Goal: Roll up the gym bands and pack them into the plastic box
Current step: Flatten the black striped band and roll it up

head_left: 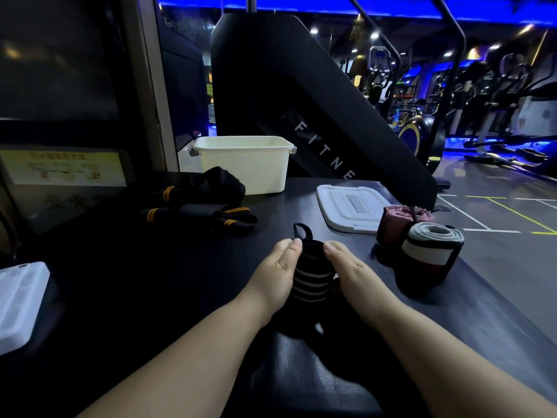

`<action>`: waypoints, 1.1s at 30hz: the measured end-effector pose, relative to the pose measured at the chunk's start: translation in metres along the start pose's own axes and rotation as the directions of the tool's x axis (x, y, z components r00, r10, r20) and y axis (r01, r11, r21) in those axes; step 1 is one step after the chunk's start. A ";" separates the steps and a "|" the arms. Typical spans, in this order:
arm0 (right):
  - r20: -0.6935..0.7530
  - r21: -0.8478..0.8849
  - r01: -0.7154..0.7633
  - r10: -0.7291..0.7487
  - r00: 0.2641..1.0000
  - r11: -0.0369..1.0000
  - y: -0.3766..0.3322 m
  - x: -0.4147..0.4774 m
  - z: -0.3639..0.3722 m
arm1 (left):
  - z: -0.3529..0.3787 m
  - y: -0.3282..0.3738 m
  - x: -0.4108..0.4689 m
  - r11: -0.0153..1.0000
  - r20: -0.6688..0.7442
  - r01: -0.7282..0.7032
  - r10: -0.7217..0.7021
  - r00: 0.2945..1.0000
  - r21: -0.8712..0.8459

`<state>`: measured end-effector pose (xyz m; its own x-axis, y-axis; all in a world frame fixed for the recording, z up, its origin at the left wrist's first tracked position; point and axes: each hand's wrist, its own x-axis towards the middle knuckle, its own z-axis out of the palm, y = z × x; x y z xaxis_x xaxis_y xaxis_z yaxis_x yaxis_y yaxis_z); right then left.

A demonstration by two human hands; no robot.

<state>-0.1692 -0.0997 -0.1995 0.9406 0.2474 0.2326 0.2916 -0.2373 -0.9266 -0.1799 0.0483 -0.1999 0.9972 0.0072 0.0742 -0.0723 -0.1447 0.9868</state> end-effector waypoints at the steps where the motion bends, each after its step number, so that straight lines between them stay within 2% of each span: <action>1: 0.011 0.035 -0.026 0.026 1.000 0.999 0.001 0.000 0.000 | 0.000 -0.001 0.001 1.000 0.007 0.003 -0.003 1.000 -0.002; 5: 0.018 0.076 -0.111 0.110 0.994 0.991 0.001 0.003 0.003 | 0.001 -0.005 0.003 0.999 0.025 0.011 -0.010 1.000 -0.033; 11: -0.056 0.013 -0.047 0.048 0.997 0.999 -0.003 0.005 0.004 | 0.002 -0.004 0.003 0.989 0.038 0.055 -0.051 0.998 -0.135; 14: -0.089 0.050 -0.004 0.009 0.996 0.999 0.000 0.008 0.004 | 0.001 -0.003 0.004 0.996 -0.010 0.035 -0.036 0.999 -0.087; 18: -0.115 0.095 -0.016 0.027 0.993 0.995 0.000 0.007 0.007 | 0.002 -0.006 0.006 0.999 -0.045 0.022 -0.024 0.999 -0.039; 26: -0.124 -0.010 -0.086 0.084 0.989 0.996 0.000 0.009 0.004 | 0.003 -0.002 0.011 0.999 0.023 -0.015 0.016 1.000 -0.031; 29: -0.150 -0.049 -0.069 0.061 0.987 0.996 0.000 0.011 0.005 | 0.001 -0.001 0.010 0.999 0.048 -0.027 0.028 0.998 -0.034; 33: -0.161 0.042 -0.058 0.064 0.985 0.997 -0.002 0.011 0.007 | 0.001 -0.003 0.010 0.998 0.057 0.001 0.003 0.998 -0.063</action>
<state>-0.1609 -0.0904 -0.1973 0.9730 0.0776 0.2175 0.2293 -0.2112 -0.9502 -0.1702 0.0482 -0.2019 0.9964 -0.0496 0.0687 -0.0726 -0.0819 0.9940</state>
